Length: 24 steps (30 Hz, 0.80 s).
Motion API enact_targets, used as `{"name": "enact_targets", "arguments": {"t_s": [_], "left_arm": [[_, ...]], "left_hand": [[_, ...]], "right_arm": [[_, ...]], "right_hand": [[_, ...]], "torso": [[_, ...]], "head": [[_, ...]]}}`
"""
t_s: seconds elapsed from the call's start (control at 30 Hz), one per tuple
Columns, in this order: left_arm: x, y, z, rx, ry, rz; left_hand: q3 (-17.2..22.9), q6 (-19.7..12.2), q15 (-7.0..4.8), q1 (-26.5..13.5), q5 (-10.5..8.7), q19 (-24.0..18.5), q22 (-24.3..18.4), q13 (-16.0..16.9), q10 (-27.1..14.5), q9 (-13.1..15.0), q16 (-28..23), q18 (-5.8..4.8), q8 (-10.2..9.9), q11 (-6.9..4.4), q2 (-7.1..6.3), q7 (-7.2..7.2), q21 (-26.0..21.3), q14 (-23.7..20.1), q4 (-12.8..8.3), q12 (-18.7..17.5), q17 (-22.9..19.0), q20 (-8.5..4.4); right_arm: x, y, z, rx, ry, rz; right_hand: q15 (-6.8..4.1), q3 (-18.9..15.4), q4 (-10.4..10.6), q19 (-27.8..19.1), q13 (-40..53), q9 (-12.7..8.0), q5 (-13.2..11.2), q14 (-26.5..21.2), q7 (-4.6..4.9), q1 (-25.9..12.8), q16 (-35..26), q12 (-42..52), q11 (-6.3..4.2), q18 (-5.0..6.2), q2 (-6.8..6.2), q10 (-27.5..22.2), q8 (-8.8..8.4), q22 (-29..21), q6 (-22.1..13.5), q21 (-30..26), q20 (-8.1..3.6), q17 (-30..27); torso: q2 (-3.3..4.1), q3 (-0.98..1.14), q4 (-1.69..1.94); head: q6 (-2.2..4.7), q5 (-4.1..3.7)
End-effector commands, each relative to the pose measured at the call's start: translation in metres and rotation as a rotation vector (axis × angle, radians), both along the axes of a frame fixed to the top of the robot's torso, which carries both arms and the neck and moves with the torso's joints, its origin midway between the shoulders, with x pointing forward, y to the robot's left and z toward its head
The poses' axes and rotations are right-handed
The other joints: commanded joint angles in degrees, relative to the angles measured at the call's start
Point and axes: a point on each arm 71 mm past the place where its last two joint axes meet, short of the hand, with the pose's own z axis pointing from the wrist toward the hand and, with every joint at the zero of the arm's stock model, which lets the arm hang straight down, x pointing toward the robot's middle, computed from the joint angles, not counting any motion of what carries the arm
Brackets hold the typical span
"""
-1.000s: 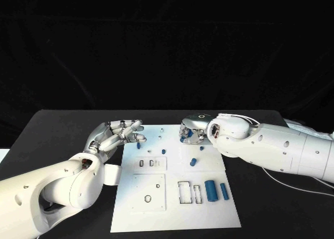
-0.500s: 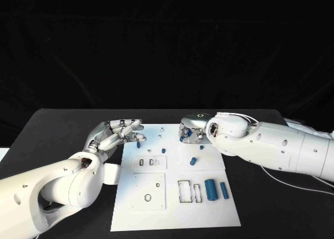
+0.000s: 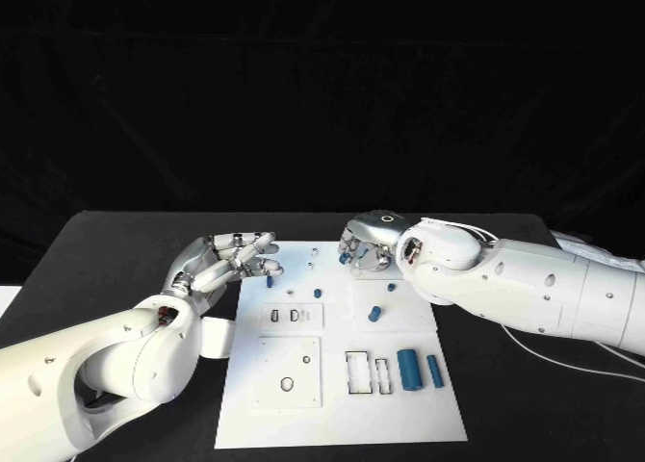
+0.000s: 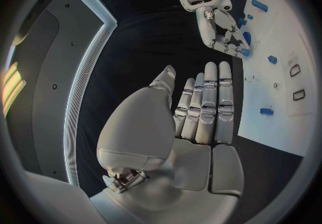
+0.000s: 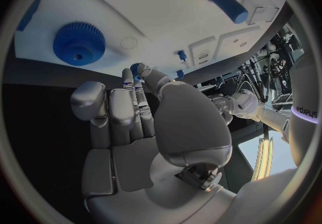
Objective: Assemble the parts on the task board
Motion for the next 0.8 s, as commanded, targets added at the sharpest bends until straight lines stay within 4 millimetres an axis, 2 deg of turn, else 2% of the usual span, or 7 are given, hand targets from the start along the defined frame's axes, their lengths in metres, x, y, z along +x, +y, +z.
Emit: {"name": "enact_targets", "arguments": {"t_s": [0.03, 0.1, 0.23, 0.43, 0.5, 0.8], "left_arm": [[-0.001, -0.003, 0.002, -0.019, 0.001, -0.024], [-0.002, -0.003, 0.002, -0.02, 0.001, -0.027], [-0.002, -0.004, 0.002, -0.022, 0.001, -0.031], [-0.002, -0.004, 0.003, -0.024, 0.0, -0.034], [-0.002, -0.004, 0.004, -0.024, -0.001, -0.035], [-0.003, -0.005, 0.006, -0.027, -0.003, -0.04]], "left_hand": [[-0.36, -0.24, 0.33, -0.32, -0.28, 0.47, -0.05, -0.05, -0.11, -0.09, 0.31, 0.62, -0.21, 0.33, 0.13, 0.18, 0.17, 0.04, -0.07, -0.28, 0.05, 0.03], [-0.36, -0.24, 0.33, -0.32, -0.28, 0.47, -0.05, -0.05, -0.11, -0.09, 0.31, 0.62, -0.21, 0.33, 0.13, 0.18, 0.17, 0.04, -0.07, -0.28, 0.05, 0.03], [-0.36, -0.24, 0.33, -0.32, -0.28, 0.47, -0.05, -0.05, -0.11, -0.09, 0.31, 0.62, -0.21, 0.33, 0.13, 0.18, 0.17, 0.04, -0.07, -0.28, 0.05, 0.03], [-0.35, -0.24, 0.33, -0.29, -0.27, 0.48, -0.05, -0.05, -0.11, -0.08, 0.32, 0.62, -0.22, 0.33, 0.18, 0.17, 0.17, 0.05, -0.1, -0.3, 0.1, 0.03], [-0.35, -0.24, 0.33, -0.28, -0.27, 0.48, -0.05, -0.05, -0.11, -0.08, 0.32, 0.62, -0.22, 0.33, 0.18, 0.17, 0.17, 0.04, -0.1, -0.31, 0.11, 0.03], [-0.35, -0.24, 0.33, -0.28, -0.27, 0.48, -0.05, -0.05, -0.11, -0.08, 0.32, 0.62, -0.22, 0.33, 0.18, 0.17, 0.17, 0.04, -0.1, -0.31, 0.11, 0.03]], "right_arm": [[0.001, 0.005, 0.007, 0.051, -0.073, -0.018], [0.002, 0.009, 0.008, 0.059, -0.082, -0.019], [0.007, 0.016, 0.009, 0.062, -0.089, -0.02], [0.014, 0.025, 0.007, 0.054, -0.084, -0.021], [0.016, 0.028, 0.006, 0.051, -0.082, -0.02], [0.024, 0.039, 0.002, 0.041, -0.079, -0.005]], "right_hand": [[-0.4, 0.49, 0.01, 0.08, -0.01, 0.23, 0.1, 1.89, 0.27, 0.48, 0.09, -0.19, 0.12, -0.75, -0.06, 0.1, -0.12, 0.08, 0.29, 0.39, 0.12, 0.01], [-0.37, 0.58, 0.08, 0.04, -0.02, 0.23, 0.15, 1.87, 0.33, 0.43, 0.14, -0.2, 0.17, -0.75, -0.11, 0.02, -0.18, 0.1, 0.24, 0.43, 0.15, 0.04], [-0.34, 0.65, 0.13, 0.01, -0.03, 0.23, 0.2, 1.86, 0.37, 0.36, 0.22, -0.21, 0.21, -0.76, -0.21, -0.06, -0.23, 0.18, 0.19, 0.5, 0.18, 0.12], [-0.24, 0.72, 0.46, -0.08, -0.03, 0.24, 0.16, 1.82, 0.46, -0.03, 0.38, -0.18, 0.29, -0.77, -0.48, -0.17, -0.32, 0.36, 0.12, 0.69, 0.28, 0.23], [-0.22, 0.73, 0.59, -0.12, -0.03, 0.24, 0.16, 1.8, 0.47, -0.19, 0.41, -0.18, 0.32, -0.77, -0.59, -0.21, -0.35, 0.38, 0.09, 0.74, 0.32, 0.23], [-0.16, 0.88, 0.97, -0.25, -0.03, 0.24, 0.78, 1.75, 0.49, -0.56, 0.62, -0.17, 0.37, -0.76, -0.93, -0.36, -0.42, 0.59, -0.05, 0.97, 0.42, 0.37]], "torso": [[0.07, -0.1, 0.06], [0.15, -0.08, 0.06], [0.21, -0.22, 0.3], [0.27, -0.14, 0.2], [0.33, -0.15, 0.29], [0.34, -0.23, 0.31]], "head": [[0.07, 0.18], [0.16, 0.3], [0.15, 0.22], [0.13, 0.45], [0.12, 0.43], [-0.01, 0.67]]}}
